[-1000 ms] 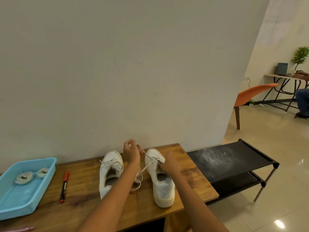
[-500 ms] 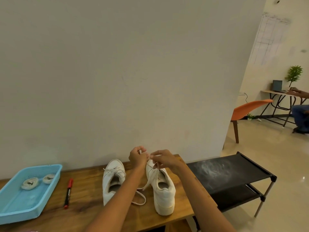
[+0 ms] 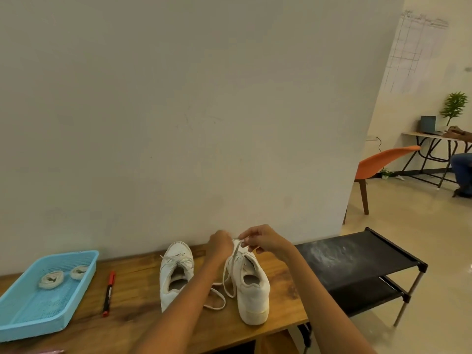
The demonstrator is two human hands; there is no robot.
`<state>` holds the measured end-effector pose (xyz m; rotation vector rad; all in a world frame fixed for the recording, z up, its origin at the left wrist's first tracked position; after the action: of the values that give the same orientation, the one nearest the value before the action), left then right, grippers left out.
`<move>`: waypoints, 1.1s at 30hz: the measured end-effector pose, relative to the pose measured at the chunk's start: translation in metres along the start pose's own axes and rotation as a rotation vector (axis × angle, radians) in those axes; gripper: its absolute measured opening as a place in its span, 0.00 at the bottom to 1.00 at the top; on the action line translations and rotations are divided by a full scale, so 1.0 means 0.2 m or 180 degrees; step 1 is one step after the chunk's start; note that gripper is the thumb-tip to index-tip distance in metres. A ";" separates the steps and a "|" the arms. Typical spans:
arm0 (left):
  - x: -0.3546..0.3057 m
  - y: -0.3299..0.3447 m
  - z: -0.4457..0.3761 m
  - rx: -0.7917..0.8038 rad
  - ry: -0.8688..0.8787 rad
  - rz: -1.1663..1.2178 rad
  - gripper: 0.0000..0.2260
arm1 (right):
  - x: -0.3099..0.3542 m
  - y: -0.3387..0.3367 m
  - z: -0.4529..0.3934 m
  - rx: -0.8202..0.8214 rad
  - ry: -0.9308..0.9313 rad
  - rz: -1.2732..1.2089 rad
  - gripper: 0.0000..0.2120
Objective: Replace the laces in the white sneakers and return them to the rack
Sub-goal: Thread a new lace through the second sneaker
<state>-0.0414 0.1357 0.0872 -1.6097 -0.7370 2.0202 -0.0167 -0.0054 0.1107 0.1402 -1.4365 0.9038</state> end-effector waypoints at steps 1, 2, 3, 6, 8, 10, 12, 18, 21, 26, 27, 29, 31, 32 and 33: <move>-0.05 0.00 0.00 0.0276 0.0130 0.0941 0.12 | 0.01 0.01 -0.01 -0.0003 0.0030 0.0222 0.06; -0.09 0.01 0.01 0.0581 0.0116 0.1691 0.14 | 0.02 0.01 -0.02 -0.0050 0.0035 0.0375 0.04; -0.12 0.01 0.02 0.0797 0.0069 0.1999 0.15 | 0.03 0.02 -0.04 -0.0080 0.0017 0.0444 0.02; -0.08 0.03 0.01 0.1312 -0.0192 0.1584 0.18 | 0.02 0.01 -0.05 0.0055 0.0093 0.0567 0.02; -0.04 0.02 0.01 0.1580 -0.0315 0.1336 0.15 | -0.02 -0.02 -0.04 0.0082 0.0185 0.0559 0.03; -0.01 0.01 0.00 0.1442 -0.0330 0.1021 0.11 | -0.07 -0.05 -0.03 -0.0030 0.0181 0.0413 0.05; 0.02 0.02 -0.03 0.1178 -0.0263 0.0883 0.10 | -0.09 -0.05 -0.03 -0.0136 0.0119 0.0321 0.06; 0.09 0.10 -0.13 0.0436 -0.0243 0.1528 0.09 | -0.18 0.00 -0.09 -0.0771 0.0138 0.0884 0.07; 0.15 0.13 -0.17 0.0024 -0.0319 0.1889 0.09 | -0.25 0.02 -0.14 -0.0278 0.0662 0.1736 0.11; 0.14 0.25 -0.20 -0.0264 -0.0353 0.2496 0.08 | -0.38 0.16 -0.23 -0.0467 0.0931 0.2119 0.14; 0.12 0.28 -0.20 -0.0360 -0.0350 0.2514 0.08 | -0.40 0.19 -0.24 -0.0682 0.0869 0.2120 0.13; 0.11 0.34 -0.20 -0.0551 -0.0295 0.2342 0.09 | -0.46 0.21 -0.26 -0.0981 0.0732 0.1914 0.13; 0.11 0.40 -0.19 -0.0744 -0.0289 0.2020 0.10 | -0.51 0.21 -0.27 -0.1091 0.0569 0.1549 0.12; 0.11 0.42 -0.18 -0.0841 -0.0290 0.1885 0.10 | -0.53 0.21 -0.28 -0.1152 0.0457 0.1294 0.11; 0.11 0.44 -0.17 -0.0916 -0.0278 0.1780 0.10 | -0.56 0.21 -0.28 -0.1224 0.0303 0.1028 0.11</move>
<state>-0.0143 0.0870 0.0067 -2.0833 -0.6856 2.4707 0.0162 0.0056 -0.0157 -0.4277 -1.5407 0.8610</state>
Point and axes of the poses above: each hand's wrist, its own z-axis away from the middle knuckle, its own y-axis out of the palm, x = y × z, the point moved 1 cm from there along -z, towards the middle knuckle, and after that the axes turned 13 degrees about x, right-handed, at the moved point
